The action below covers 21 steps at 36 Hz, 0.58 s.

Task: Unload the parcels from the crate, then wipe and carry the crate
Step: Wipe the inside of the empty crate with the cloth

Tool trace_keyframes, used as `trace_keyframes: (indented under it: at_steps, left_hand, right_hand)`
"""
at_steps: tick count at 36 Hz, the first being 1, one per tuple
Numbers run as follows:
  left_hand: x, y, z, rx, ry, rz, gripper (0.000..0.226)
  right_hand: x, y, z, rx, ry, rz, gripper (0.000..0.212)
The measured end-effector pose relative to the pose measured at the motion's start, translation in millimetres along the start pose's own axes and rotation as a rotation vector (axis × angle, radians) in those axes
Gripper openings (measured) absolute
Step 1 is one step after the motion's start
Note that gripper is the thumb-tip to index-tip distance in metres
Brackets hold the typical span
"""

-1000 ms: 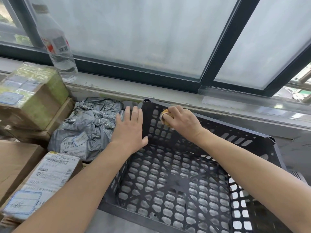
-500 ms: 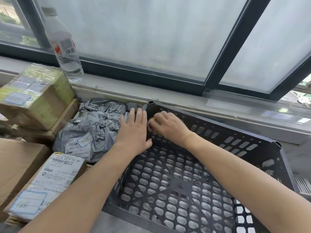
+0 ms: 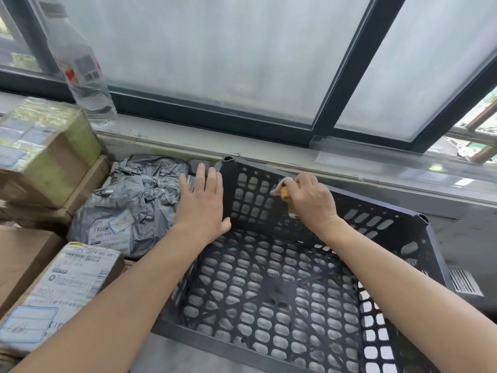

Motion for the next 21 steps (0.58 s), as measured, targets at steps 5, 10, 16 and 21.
trace_keyframes:
  at_steps: [5,10,16,21]
  left_hand:
    - [-3,-18,0,0.025,-0.011,0.028,0.100]
    - [-6,-52,2,0.107,-0.029,0.037,0.097]
    - [-10,-77,4,0.168,-0.027,0.046,0.094]
    - [-14,-92,6,0.200,-0.026,0.037,0.094]
  right_hand:
    - [2,-23,-23,0.052,0.033,0.003,0.039]
    - [-3,-47,-45,0.142,0.050,0.045,0.047]
    - [-8,-71,-63,0.196,0.030,0.081,0.037]
    - [-6,-95,-85,0.252,0.060,0.041,0.032]
Point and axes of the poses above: each hand's wrist, its own z-axis towards the middle knuckle, its own x-axis out of the palm, y = z × x, the point moved 7 cm from there along z, towards the middle knuckle, and after that the axes turned 10 degrees about y, right-handed, at the moved point
